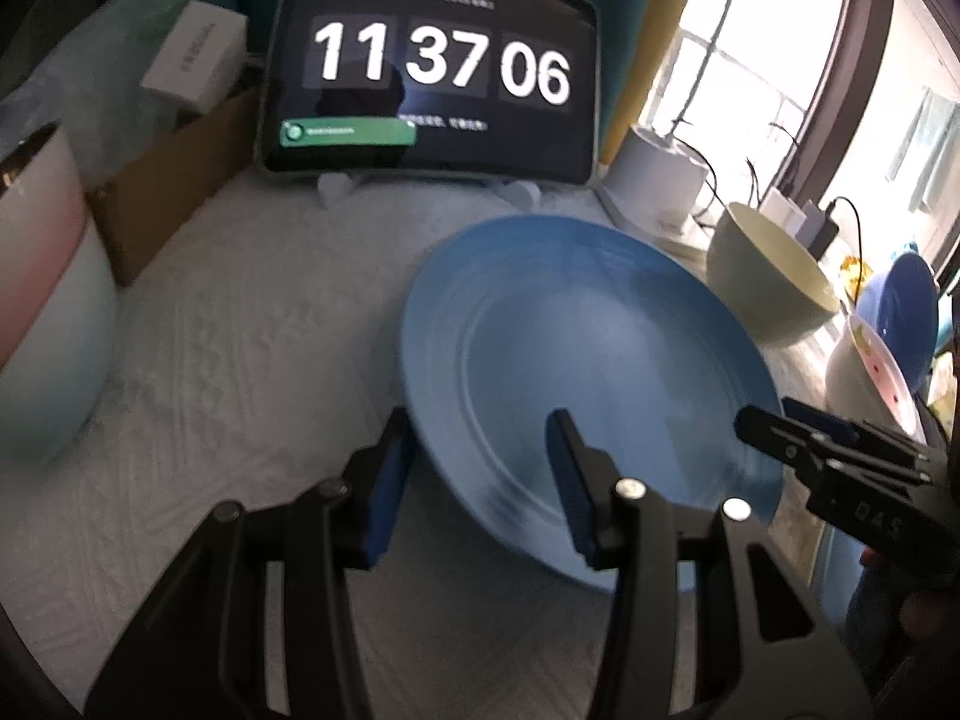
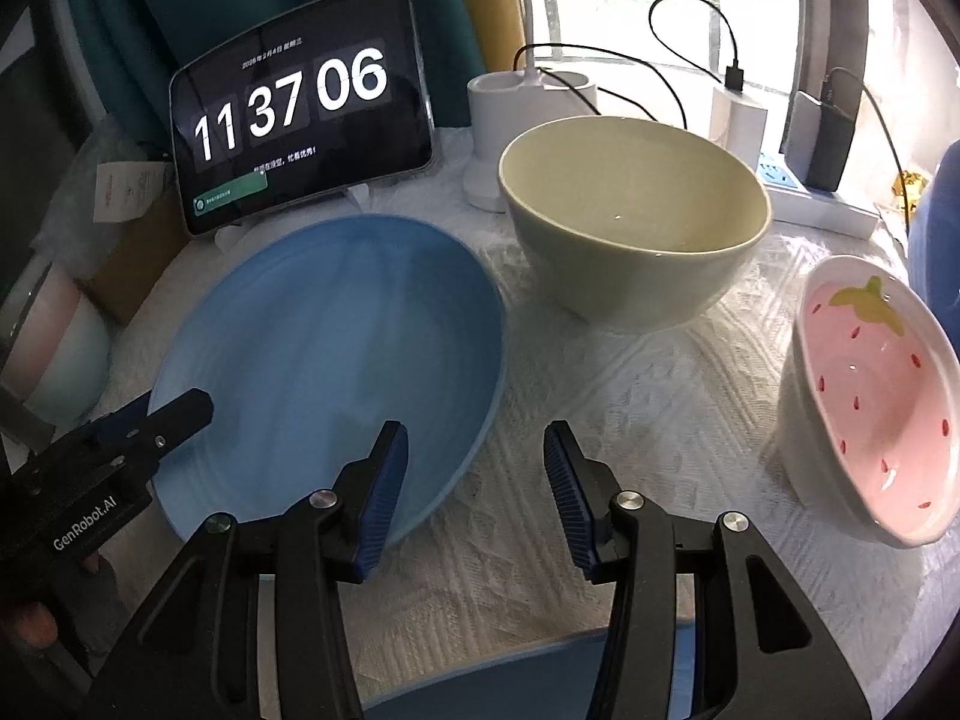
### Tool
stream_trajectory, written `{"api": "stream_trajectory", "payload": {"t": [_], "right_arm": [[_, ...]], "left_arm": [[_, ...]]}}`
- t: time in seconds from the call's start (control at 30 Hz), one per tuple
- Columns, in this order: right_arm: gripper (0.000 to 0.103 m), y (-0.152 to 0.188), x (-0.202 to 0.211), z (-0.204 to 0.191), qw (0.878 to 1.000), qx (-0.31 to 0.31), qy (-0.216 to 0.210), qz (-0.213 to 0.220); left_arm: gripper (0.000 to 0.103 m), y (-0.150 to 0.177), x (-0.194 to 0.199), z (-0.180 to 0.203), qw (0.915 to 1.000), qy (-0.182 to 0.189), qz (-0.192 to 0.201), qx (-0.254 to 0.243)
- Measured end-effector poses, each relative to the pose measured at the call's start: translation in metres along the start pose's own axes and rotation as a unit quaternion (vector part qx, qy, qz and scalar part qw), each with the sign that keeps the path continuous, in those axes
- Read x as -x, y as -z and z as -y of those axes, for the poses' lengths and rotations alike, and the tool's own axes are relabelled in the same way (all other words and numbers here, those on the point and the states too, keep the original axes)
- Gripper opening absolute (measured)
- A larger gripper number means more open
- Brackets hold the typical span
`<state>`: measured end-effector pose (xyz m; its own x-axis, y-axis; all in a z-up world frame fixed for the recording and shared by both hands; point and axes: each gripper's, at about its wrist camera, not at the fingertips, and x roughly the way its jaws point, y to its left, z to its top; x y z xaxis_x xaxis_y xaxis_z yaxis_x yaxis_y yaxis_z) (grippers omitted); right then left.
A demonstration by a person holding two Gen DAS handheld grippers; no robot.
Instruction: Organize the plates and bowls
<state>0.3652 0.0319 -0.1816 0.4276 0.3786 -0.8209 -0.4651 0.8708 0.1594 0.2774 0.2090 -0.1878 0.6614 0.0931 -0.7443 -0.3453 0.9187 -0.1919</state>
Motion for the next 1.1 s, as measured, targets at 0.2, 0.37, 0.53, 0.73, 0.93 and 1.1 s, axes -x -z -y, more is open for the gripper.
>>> {"api": "stream_trajectory", "payload": {"t": [0.2,0.37,0.53,0.73,0.93,1.1], "right_arm": [[0.042,0.000,-0.004,-0.009,1.000,0.025,-0.011,-0.003],[0.032,0.001,-0.003,-0.012,0.999,0.040,-0.002,0.001],[0.030,0.002,0.000,-0.008,0.999,0.039,0.003,0.005],[0.030,0.002,0.008,-0.009,0.999,0.044,0.004,0.013],[0.030,0.004,0.015,-0.012,0.999,0.048,0.003,0.018],[0.030,0.007,0.023,-0.012,0.998,0.049,0.003,0.024]], "left_arm": [[0.046,0.001,0.000,0.006,0.9999,-0.002,-0.001,-0.013],[0.041,0.002,0.003,0.003,0.9999,-0.005,0.009,-0.010],[0.040,0.004,0.010,0.007,0.9996,-0.009,0.017,-0.023],[0.040,0.005,0.019,0.008,0.9992,-0.010,0.027,-0.026],[0.040,0.008,0.029,0.008,0.9989,-0.011,0.037,-0.027],[0.040,0.011,0.038,0.008,0.9988,-0.008,0.041,-0.026]]}}
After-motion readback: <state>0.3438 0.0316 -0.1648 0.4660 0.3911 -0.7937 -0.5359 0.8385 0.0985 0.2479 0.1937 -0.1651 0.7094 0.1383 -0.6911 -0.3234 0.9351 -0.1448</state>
